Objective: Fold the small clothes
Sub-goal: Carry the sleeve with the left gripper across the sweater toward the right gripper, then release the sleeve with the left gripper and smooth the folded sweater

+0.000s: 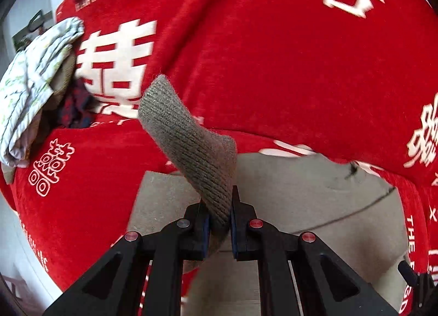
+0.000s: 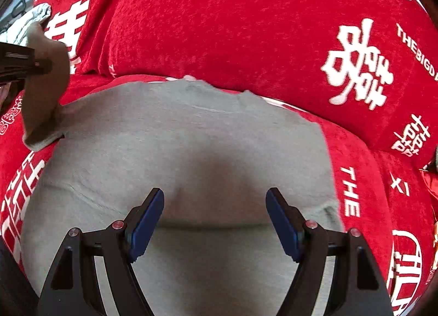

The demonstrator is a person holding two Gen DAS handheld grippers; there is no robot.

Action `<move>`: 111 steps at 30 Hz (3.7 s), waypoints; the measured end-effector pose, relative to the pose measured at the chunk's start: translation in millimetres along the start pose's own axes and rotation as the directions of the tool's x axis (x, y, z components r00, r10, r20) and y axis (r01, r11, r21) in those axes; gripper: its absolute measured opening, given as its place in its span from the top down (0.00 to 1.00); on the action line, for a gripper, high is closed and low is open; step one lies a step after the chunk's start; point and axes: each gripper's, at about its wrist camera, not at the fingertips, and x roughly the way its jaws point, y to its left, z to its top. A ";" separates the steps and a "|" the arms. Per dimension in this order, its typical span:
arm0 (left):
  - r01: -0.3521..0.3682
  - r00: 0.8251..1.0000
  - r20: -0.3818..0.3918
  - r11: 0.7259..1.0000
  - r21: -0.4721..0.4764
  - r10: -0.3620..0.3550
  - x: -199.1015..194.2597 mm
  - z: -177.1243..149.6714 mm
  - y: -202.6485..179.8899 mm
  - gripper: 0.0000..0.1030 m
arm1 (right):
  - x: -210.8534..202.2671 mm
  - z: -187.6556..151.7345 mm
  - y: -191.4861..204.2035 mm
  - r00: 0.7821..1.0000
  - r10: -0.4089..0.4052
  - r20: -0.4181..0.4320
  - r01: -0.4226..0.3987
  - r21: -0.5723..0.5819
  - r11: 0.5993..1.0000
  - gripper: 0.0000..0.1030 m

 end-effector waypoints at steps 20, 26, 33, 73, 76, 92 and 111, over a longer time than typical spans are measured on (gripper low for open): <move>0.092 0.996 -0.019 0.970 0.224 -0.090 -20.7 -31.9 -173.0 0.87 | -21.4 -38.7 -111.1 0.999 -0.048 0.021 0.044 0.165 0.985 0.23; 0.118 0.993 -0.028 0.953 0.280 -0.115 -27.3 -49.4 -209.2 0.87 | -28.8 -40.2 -127.9 0.998 -0.055 0.036 0.048 0.184 0.982 0.23; 0.142 0.990 -0.035 0.937 0.319 -0.138 -30.4 -61.1 -240.4 0.87 | -31.8 -45.1 -144.2 0.998 -0.054 0.039 0.044 0.221 0.974 0.23; 0.240 0.959 -0.200 0.951 0.193 -0.202 38.5 -81.2 -173.1 0.07 | -1.4 18.1 -151.6 0.998 0.044 0.036 -0.053 0.299 0.953 0.23; 0.227 0.959 -0.218 0.950 0.214 -0.179 42.4 -90.6 -166.7 0.07 | 31.5 39.3 -136.1 0.998 0.014 -0.068 0.003 0.235 0.972 0.23; 0.275 0.959 -0.144 0.928 0.253 -0.245 9.4 -114.9 -133.5 0.07 | -21.9 -17.2 -131.4 0.997 -0.072 0.019 0.064 0.273 0.960 0.23; 0.228 0.963 -0.189 0.953 0.200 -0.191 42.9 -123.8 -85.8 0.07 | 42.9 -25.7 -101.4 0.990 0.095 -0.106 -0.064 0.262 0.963 0.22</move>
